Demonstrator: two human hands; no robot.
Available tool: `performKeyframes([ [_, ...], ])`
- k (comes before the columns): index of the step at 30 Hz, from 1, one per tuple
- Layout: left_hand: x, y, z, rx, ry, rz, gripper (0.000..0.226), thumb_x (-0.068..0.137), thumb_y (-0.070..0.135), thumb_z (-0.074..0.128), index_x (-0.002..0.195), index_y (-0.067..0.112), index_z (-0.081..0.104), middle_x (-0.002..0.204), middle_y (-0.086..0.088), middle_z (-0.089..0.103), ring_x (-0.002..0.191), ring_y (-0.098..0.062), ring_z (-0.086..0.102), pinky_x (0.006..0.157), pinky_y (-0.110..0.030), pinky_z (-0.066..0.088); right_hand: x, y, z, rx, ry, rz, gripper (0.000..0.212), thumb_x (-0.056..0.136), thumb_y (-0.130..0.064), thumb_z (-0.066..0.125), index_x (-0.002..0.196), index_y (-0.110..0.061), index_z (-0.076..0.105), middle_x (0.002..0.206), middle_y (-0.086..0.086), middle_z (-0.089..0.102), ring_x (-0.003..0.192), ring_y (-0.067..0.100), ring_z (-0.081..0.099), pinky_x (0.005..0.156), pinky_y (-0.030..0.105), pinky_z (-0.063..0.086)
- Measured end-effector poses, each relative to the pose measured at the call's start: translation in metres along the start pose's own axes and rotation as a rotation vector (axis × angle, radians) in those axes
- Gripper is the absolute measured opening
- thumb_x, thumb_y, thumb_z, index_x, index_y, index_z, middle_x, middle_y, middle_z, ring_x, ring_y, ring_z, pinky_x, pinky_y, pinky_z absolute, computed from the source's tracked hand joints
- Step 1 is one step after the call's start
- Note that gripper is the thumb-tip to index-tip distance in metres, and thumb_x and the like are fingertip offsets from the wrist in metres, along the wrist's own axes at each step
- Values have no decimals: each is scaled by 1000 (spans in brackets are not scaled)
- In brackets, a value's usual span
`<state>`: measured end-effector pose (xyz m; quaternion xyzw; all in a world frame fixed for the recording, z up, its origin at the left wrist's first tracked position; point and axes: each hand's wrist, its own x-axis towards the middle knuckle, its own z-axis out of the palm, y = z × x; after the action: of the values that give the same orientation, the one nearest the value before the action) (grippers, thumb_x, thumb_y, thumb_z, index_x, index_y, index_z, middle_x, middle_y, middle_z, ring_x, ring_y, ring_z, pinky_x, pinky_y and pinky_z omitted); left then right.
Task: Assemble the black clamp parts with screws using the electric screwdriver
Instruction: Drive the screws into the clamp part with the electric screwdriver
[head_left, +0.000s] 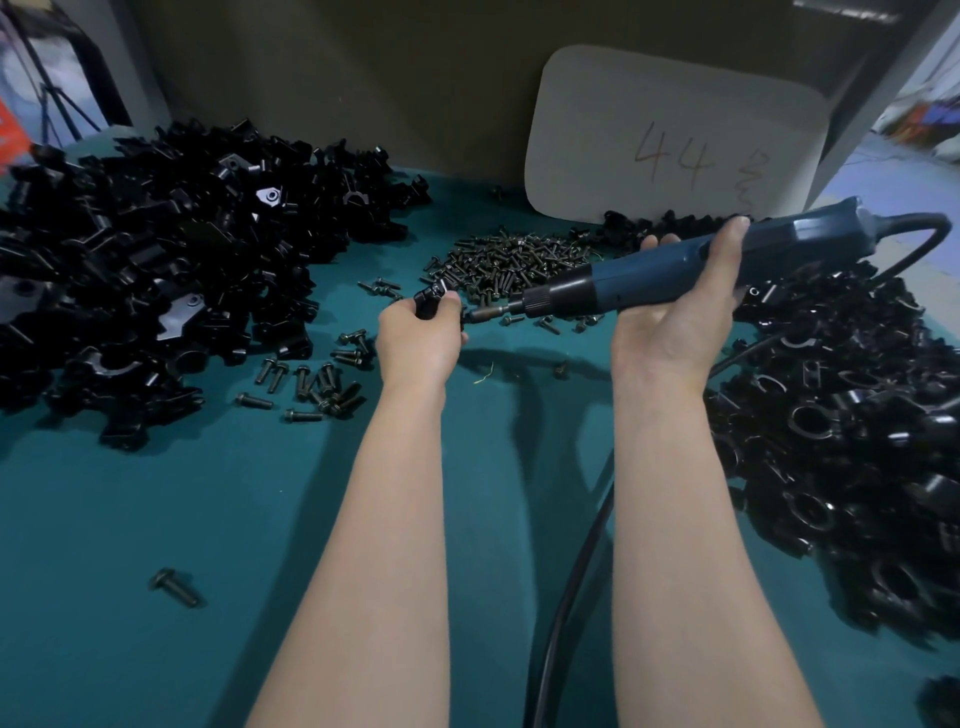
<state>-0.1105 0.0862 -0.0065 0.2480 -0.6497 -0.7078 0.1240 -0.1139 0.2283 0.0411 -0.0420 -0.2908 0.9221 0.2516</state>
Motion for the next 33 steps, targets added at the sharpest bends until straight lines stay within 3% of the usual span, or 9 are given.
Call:
performKeyframes([
  [3, 0, -1, 0, 61, 6, 43, 21, 94, 28, 59, 75, 21, 54, 81, -3, 63, 95, -35, 68, 90, -48, 54, -2, -2, 5, -53, -31, 8, 48, 96, -27, 54, 137, -16, 33, 106, 6, 52, 99, 20, 57, 90, 29, 51],
  [14, -3, -4, 5, 58, 53, 71, 19, 92, 28, 59, 76, 18, 55, 82, -6, 61, 85, -34, 68, 86, -49, 55, -7, 1, 10, -143, -91, -25, 33, 99, -21, 49, 128, -20, 33, 96, 1, 51, 88, 13, 57, 89, 25, 52],
  [16, -3, -4, 5, 26, 61, 66, 14, 92, 27, 58, 85, 15, 60, 83, -6, 62, 80, -30, 66, 87, -49, 55, -8, 2, 10, -146, -106, -29, 33, 99, -21, 49, 128, -20, 33, 97, 1, 51, 87, 13, 57, 86, 24, 52],
  [18, -3, -4, 5, 0, 72, 48, 21, 91, 27, 59, 99, 9, 64, 89, -6, 65, 87, -32, 68, 89, -48, 55, -9, 3, 12, -146, -112, -44, 35, 99, -20, 50, 129, -19, 32, 99, 1, 52, 85, 12, 58, 86, 24, 52],
  [22, -2, -5, 6, -50, 86, 25, 17, 91, 23, 59, 75, 18, 56, 68, 3, 60, 87, -33, 70, 88, -45, 55, -10, 5, 14, -171, -122, -71, 40, 99, -20, 50, 133, -18, 30, 102, 0, 54, 84, 10, 59, 91, 27, 51],
  [30, -1, -6, 7, -117, 85, -10, 19, 94, 21, 57, 75, 16, 53, 70, 0, 62, 68, -22, 66, 87, -42, 56, -10, 7, 13, -185, -110, -101, 50, 99, -22, 50, 141, -17, 24, 96, -4, 55, 77, 3, 62, 79, 20, 49],
  [33, -1, -7, 7, -118, 86, -10, 20, 94, 21, 56, 76, 16, 54, 71, -1, 62, 67, -20, 65, 87, -41, 57, -10, 8, 14, -203, -117, -110, 51, 99, -23, 50, 142, -17, 23, 99, -5, 56, 75, -1, 64, 82, 20, 50],
])
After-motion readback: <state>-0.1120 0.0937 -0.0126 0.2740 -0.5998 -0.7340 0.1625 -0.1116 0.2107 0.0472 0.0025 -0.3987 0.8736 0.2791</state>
